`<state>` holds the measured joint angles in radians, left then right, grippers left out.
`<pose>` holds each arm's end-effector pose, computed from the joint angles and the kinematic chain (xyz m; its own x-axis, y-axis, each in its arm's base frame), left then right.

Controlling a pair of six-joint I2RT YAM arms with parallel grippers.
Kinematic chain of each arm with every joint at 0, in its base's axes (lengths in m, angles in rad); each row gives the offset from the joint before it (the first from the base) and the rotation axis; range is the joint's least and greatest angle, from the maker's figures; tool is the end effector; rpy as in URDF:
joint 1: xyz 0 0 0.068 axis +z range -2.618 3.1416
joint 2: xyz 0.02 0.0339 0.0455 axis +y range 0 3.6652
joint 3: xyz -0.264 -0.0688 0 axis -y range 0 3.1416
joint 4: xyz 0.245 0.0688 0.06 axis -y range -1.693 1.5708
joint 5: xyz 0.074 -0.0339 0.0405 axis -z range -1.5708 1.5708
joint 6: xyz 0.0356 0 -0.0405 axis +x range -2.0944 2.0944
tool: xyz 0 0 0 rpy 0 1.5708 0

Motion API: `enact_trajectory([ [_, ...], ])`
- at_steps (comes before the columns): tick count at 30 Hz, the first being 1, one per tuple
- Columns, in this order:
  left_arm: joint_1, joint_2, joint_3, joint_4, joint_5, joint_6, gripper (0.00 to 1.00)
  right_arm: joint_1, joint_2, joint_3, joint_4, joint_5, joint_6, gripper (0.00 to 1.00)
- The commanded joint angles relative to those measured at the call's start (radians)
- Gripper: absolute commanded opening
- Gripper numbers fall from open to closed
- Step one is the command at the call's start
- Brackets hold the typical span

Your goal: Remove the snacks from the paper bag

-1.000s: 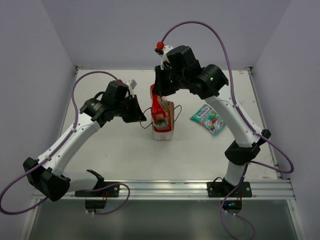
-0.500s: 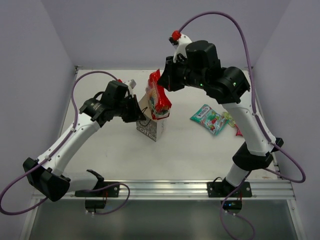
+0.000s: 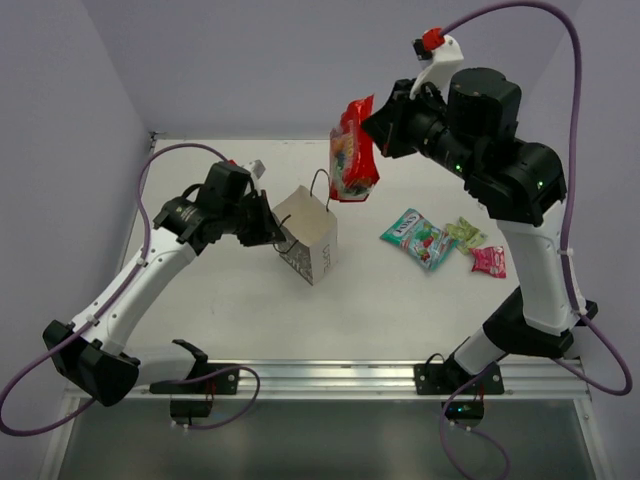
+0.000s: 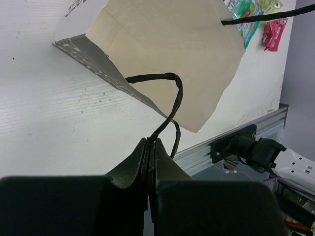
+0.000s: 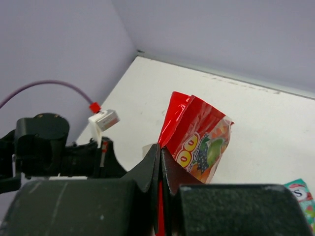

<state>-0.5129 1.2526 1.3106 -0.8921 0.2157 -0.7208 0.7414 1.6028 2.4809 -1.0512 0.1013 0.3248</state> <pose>0.2155 -0.1301 0.3578 -0.8839 -0.2421 -0.4001 0.0283 0.8263 -0.5625 0.1842 0.1638 0.5854 -0.3113 0.1454 -0.9391 -0.5266 0.7963 0.2978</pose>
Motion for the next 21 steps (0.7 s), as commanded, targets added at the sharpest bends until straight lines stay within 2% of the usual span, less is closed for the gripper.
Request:
enact_trajectory([
  [1,0.013,-0.035,0.004,-0.021,-0.012,0.017,0.00,-0.063,-0.078,0.006,0.148,0.081,-0.023,0.00],
  [6,0.022,-0.039,0.009,-0.028,-0.013,0.020,0.00,-0.170,-0.135,-0.140,0.140,0.121,-0.026,0.00],
  [14,0.031,-0.033,0.016,-0.010,0.010,0.023,0.01,-0.218,-0.149,-0.542,0.120,0.222,0.014,0.00],
  [15,0.031,-0.032,0.018,-0.010,0.013,0.024,0.07,-0.221,-0.142,-0.577,0.122,0.228,0.020,0.00],
  [21,0.037,-0.024,0.033,-0.005,0.027,0.034,0.31,-0.281,-0.098,-0.809,0.131,0.178,0.065,0.00],
])
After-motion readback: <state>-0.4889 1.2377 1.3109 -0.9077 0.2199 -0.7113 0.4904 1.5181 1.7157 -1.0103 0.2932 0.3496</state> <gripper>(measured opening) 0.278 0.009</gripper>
